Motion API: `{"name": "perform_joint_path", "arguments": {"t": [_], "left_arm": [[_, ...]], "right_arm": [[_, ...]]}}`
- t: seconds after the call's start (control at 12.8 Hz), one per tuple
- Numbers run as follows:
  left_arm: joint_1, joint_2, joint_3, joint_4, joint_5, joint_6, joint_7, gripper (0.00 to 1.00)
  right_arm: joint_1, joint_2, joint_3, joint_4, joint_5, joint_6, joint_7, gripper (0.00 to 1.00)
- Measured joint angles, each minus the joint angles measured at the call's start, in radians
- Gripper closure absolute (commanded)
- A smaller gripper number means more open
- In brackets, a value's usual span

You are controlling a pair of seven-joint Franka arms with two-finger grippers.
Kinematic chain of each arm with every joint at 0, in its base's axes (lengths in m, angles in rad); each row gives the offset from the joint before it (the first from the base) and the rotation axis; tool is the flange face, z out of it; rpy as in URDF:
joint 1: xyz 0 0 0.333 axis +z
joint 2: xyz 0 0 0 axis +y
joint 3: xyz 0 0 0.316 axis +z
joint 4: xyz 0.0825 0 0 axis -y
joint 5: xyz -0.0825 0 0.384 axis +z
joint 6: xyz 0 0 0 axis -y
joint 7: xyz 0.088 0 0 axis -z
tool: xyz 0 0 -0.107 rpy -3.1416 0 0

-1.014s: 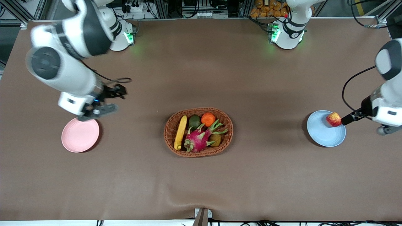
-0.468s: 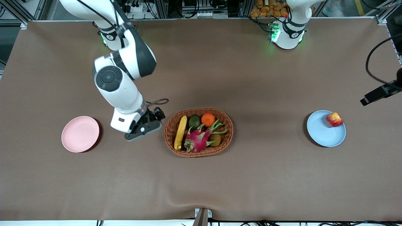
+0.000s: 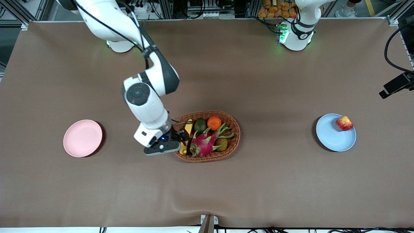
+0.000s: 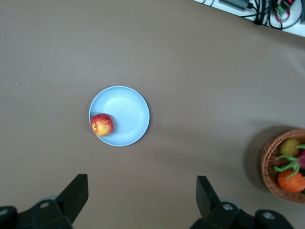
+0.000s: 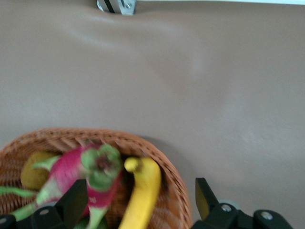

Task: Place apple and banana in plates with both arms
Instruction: 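Raise the left gripper while the right gripper reaches the basket, then lower the right gripper and grasp the yellow banana stem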

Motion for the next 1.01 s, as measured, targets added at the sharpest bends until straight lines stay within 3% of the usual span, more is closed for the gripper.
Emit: {"name": "perform_joint_path", "arguments": {"t": [0.08, 0.23, 0.39, 0.62, 1.01], "left_arm": [[-0.029, -0.014, 0.031, 0.000, 0.000, -0.008, 0.022, 0.00], [-0.184, -0.037, 0.194, 0.000, -0.001, -0.062, 0.039, 0.00], [-0.284, -0.044, 0.293, -0.004, -0.002, -0.079, 0.044, 0.00], [-0.341, -0.050, 0.344, -0.028, -0.002, -0.082, 0.044, 0.00], [-0.342, -0.058, 0.357, -0.060, -0.002, -0.082, 0.044, 0.00]], "right_arm": [[0.001, 0.032, 0.000, 0.011, 0.000, 0.040, 0.009, 0.00], [0.001, 0.075, -0.001, 0.020, 0.003, 0.072, 0.015, 0.00], [0.005, 0.089, -0.001, 0.026, 0.003, 0.074, 0.046, 0.00], [0.008, 0.092, -0.001, 0.023, 0.004, 0.066, 0.068, 0.00], [0.008, 0.115, -0.002, 0.020, 0.005, 0.063, 0.120, 0.03]]}}
